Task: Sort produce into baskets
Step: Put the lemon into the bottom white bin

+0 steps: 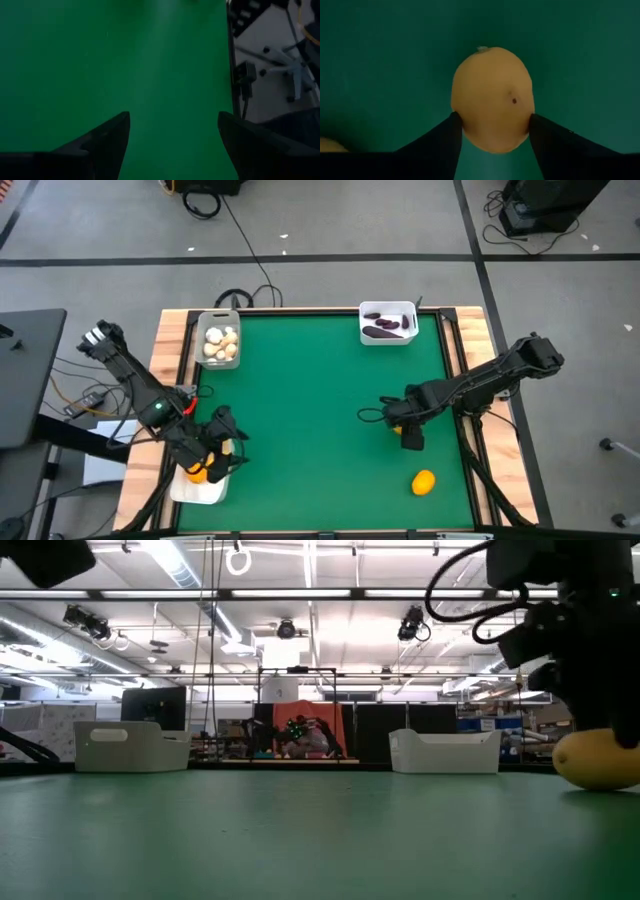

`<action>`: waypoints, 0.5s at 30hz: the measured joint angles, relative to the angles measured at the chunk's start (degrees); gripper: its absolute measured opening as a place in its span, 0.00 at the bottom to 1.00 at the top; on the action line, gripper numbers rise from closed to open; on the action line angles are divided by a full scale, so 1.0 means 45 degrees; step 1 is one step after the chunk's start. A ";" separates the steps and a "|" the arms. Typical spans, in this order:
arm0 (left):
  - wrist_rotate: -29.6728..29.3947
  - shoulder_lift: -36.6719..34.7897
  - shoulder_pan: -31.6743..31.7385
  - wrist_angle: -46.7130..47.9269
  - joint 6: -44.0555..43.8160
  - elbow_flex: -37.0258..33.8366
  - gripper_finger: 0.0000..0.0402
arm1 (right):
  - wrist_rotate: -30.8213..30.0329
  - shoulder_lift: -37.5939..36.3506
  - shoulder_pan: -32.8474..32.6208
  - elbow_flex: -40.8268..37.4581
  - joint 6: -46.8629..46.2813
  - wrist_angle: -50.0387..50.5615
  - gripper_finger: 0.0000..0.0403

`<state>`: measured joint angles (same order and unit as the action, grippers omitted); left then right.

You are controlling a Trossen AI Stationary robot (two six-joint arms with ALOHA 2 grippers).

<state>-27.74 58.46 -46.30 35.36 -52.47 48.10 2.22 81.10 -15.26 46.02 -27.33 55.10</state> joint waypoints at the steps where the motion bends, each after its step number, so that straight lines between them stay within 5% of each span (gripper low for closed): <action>1: -0.0146 0.0000 0.0135 -0.0229 0.0247 0.0000 0.76 | -0.0076 0.0005 0.0029 0.0004 -0.0068 -0.0239 0.55; 7: -0.0542 0.0000 0.0862 -0.1181 0.1690 0.0000 0.75 | -0.0254 0.0024 0.0185 -0.0015 -0.0185 -0.1495 0.52; 15: -0.0291 0.0000 0.1258 -0.2058 0.1944 0.0000 0.75 | -0.0253 0.0537 0.0596 -0.0074 -0.0221 -0.2633 0.72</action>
<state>-29.05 58.46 -40.64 26.10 -43.72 48.10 1.09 83.52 -12.57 45.69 -28.32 43.25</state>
